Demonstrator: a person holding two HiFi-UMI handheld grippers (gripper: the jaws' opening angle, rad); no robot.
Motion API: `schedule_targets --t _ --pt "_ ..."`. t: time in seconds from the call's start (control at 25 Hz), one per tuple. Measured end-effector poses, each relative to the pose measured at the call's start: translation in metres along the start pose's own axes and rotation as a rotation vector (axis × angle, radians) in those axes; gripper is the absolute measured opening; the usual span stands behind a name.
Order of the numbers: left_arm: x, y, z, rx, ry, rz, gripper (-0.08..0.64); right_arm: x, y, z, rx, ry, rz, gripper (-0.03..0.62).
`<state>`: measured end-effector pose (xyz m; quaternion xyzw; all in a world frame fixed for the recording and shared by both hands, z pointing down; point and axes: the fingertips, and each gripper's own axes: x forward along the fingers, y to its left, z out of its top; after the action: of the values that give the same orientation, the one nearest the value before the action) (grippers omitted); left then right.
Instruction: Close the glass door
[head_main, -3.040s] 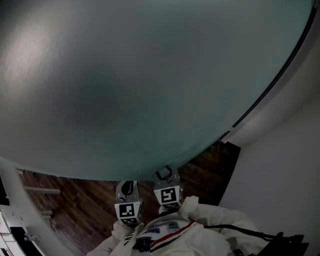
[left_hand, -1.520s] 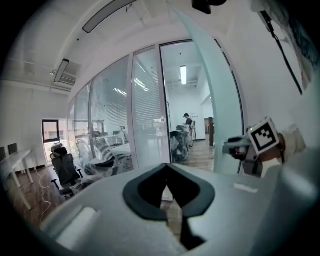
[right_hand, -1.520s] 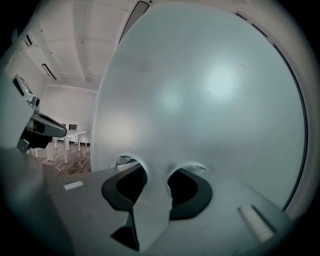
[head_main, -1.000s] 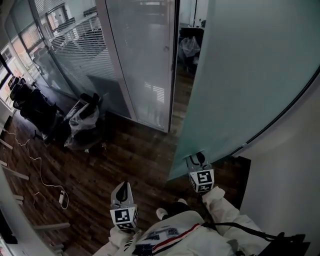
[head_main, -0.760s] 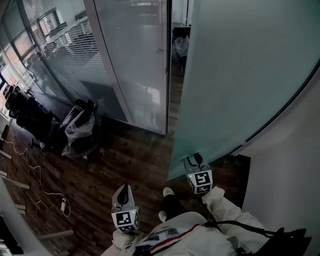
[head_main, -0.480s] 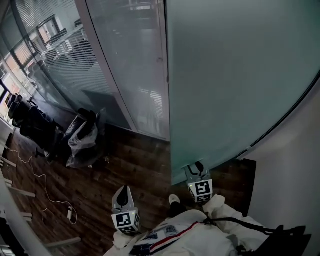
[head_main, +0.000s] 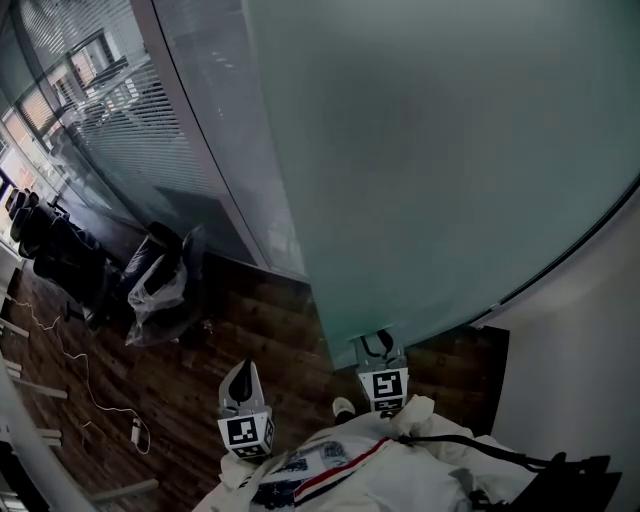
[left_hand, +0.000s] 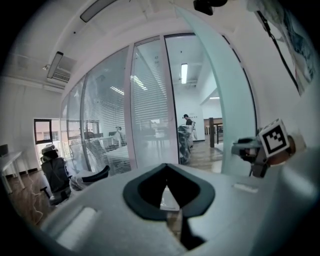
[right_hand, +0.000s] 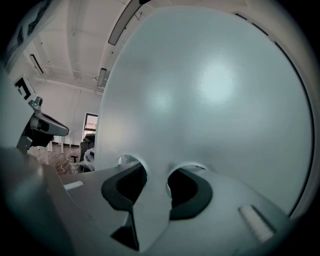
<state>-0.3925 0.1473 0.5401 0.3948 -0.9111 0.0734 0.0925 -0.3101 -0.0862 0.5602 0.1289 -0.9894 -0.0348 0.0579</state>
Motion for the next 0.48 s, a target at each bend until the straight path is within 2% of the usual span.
schedule_targets --t 0.28,0.48 --pt "0.025 0.009 0.006 0.002 -0.002 0.026 0.002 0.021 -0.004 0.005 0.007 -0.012 -0.044 0.132" --pt "0.071 0.009 0.011 -0.002 0.011 0.026 0.002 0.064 -0.030 -0.004 0.028 0.010 -0.058 0.132"
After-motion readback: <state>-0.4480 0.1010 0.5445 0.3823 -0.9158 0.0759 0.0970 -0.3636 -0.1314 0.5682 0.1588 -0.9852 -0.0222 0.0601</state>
